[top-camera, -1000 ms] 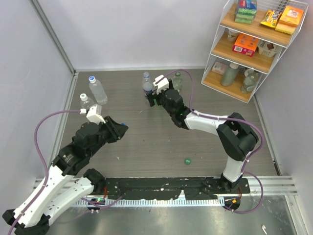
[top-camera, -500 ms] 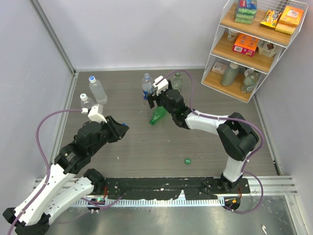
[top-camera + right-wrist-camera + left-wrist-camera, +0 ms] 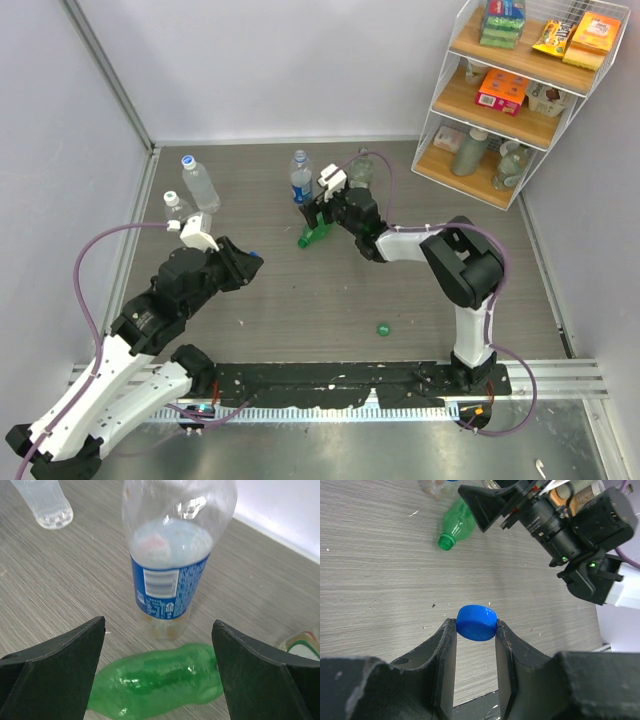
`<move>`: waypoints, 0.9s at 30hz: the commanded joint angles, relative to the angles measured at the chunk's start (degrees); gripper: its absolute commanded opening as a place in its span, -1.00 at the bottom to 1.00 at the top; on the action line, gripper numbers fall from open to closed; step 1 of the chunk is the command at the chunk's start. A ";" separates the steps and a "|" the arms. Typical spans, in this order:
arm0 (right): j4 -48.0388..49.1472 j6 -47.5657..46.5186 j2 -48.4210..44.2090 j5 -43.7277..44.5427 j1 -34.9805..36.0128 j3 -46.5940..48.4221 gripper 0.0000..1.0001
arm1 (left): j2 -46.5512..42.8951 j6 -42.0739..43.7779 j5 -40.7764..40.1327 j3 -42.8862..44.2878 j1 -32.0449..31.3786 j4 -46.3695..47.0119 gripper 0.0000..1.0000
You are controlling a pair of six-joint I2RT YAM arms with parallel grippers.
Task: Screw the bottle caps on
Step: Pick up the plastic bottle at the center of the board.
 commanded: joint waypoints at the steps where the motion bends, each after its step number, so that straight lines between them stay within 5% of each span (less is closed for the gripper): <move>1: 7.46 0.29 3.53 -2.95 -0.71 3.31 0.83 | 0.17 0.95 -0.18 1.72 -0.23 2.24 -0.60; 6: 15.54 1.34 8.19 -3.04 -0.89 4.90 0.83 | 0.52 1.31 -0.18 1.72 -0.14 2.59 -0.60; 22: 18.54 1.35 19.89 -8.66 -2.65 17.03 0.80 | 2.63 3.41 -0.18 3.04 -0.14 3.56 -0.59; 27: 20.56 3.88 22.34 -13.93 -4.14 20.45 0.61 | 2.90 3.59 0.17 3.83 -0.14 2.86 -0.60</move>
